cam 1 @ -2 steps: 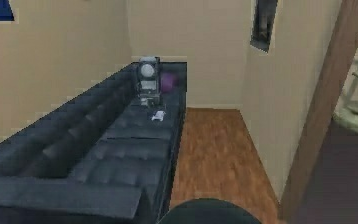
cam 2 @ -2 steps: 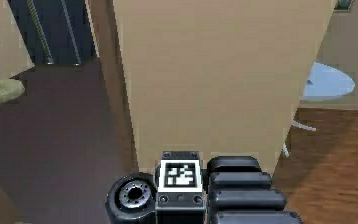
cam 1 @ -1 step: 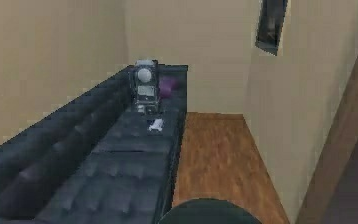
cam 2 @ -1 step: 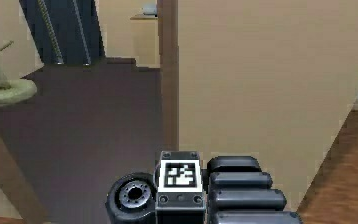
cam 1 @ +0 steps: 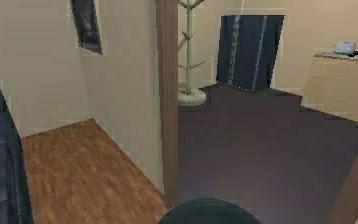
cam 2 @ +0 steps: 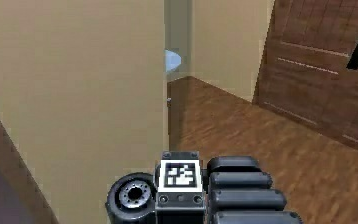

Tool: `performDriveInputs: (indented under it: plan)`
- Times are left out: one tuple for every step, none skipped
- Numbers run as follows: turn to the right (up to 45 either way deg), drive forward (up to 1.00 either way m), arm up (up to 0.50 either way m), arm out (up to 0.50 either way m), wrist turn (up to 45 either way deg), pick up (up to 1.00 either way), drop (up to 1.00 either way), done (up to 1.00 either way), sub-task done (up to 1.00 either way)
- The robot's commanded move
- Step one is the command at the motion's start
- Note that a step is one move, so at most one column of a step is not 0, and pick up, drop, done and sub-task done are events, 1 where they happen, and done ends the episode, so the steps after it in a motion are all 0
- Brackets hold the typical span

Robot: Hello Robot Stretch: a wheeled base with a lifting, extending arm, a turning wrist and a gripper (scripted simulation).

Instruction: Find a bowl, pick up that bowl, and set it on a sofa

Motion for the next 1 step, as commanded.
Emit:
performDriveInputs:
  plan:
    - [3.0,0.0,0.0,0.0,0.0,0.0,0.0,0.0,0.0]
